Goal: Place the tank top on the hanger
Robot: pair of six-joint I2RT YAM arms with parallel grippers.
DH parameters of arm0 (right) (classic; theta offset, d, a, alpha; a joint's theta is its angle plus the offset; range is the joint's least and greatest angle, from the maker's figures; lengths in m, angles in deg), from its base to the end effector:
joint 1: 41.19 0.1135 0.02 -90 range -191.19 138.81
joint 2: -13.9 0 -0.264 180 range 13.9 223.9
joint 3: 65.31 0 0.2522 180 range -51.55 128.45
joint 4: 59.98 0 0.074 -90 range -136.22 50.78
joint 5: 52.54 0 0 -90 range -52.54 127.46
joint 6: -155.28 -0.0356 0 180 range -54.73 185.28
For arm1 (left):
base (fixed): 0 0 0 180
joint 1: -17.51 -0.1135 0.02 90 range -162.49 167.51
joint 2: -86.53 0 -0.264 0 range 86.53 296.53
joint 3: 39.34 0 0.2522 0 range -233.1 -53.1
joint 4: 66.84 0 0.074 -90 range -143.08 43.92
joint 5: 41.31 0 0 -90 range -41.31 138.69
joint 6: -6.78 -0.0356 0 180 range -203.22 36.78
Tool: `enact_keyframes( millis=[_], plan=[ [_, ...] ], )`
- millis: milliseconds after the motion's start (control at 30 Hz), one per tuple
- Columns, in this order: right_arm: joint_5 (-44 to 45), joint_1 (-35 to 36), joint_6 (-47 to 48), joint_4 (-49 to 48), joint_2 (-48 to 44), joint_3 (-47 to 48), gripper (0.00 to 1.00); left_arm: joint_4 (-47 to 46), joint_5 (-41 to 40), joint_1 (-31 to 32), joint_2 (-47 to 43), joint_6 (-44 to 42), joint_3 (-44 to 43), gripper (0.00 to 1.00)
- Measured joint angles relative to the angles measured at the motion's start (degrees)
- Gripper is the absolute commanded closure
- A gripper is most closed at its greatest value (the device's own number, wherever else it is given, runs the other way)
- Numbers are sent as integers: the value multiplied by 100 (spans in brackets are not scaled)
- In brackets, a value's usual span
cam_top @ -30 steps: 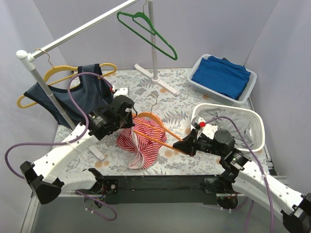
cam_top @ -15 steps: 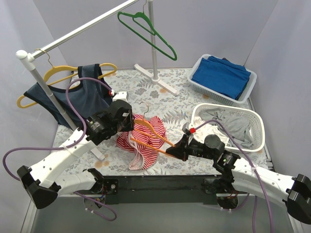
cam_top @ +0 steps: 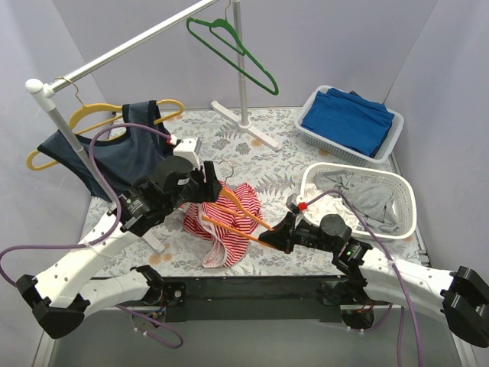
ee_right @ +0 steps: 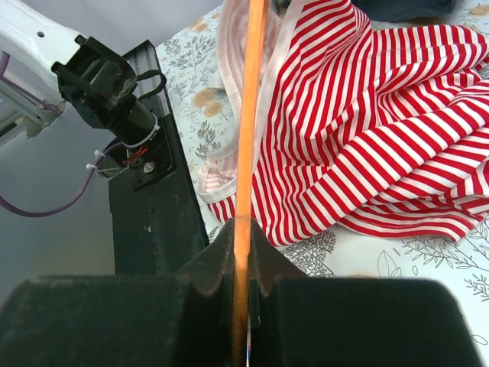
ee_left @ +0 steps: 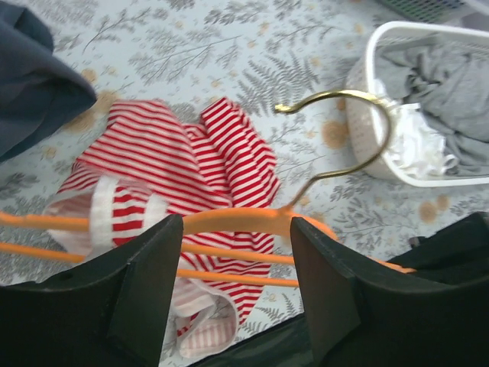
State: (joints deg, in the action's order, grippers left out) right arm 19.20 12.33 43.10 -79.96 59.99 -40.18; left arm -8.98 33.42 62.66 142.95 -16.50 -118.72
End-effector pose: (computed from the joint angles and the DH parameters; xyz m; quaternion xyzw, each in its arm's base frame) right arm 0.0982 0.1515 0.2116 -0.2973 0.6479 0.5141 0.4771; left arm 0.1442 -0.1317 0.3698 -0.2248 0.8517 -0.3138 0.3544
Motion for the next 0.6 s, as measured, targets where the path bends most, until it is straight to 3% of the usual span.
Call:
enact_keyframes(
  millis=[367,533,600],
  plan=[
    [-9,20,-15,-118,168,0,99,-973,494,0,535,-468,-22,38],
    [2,31,-15,-118,269,0,99,-1220,492,0,778,-562,2,57],
    [15,37,-15,-109,271,0,99,-1305,496,9,802,-584,81,59]
  ],
)
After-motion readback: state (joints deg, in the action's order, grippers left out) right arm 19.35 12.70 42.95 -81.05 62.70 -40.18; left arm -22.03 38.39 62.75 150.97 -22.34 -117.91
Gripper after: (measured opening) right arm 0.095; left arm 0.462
